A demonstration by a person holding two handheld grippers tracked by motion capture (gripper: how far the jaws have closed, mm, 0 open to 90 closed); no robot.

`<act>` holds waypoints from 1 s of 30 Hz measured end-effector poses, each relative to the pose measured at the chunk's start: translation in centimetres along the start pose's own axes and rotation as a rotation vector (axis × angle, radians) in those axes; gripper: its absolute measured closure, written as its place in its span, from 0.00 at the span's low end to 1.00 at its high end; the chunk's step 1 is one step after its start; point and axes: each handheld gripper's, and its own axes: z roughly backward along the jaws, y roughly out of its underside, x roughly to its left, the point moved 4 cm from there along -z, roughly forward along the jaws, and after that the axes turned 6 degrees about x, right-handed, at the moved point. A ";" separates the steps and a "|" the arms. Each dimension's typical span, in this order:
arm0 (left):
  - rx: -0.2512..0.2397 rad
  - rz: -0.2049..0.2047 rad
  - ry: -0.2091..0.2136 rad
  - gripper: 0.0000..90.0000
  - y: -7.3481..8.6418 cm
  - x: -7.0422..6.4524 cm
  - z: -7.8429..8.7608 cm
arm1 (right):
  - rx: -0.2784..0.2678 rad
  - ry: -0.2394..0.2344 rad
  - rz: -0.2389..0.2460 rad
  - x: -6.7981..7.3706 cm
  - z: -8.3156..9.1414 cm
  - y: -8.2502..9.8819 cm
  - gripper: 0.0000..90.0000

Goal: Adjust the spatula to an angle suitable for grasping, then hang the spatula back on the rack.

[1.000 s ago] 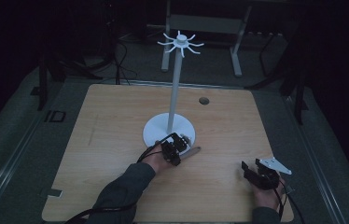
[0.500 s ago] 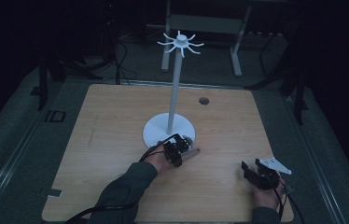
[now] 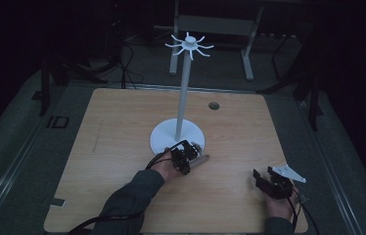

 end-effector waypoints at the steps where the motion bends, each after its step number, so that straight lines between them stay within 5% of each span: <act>1: -0.007 -0.001 0.004 0.84 0.1 -0.1 0.1 | 0.000 0.000 0.001 0.0 0.0 0.0 0.42; 11: -0.086 0.008 0.003 0.84 0.5 -0.1 1.9 | 0.002 0.001 0.003 0.0 0.0 0.0 0.41; 30: -0.391 0.086 -0.045 0.84 1.6 0.0 6.3 | 0.001 0.002 0.007 0.0 0.0 0.0 0.41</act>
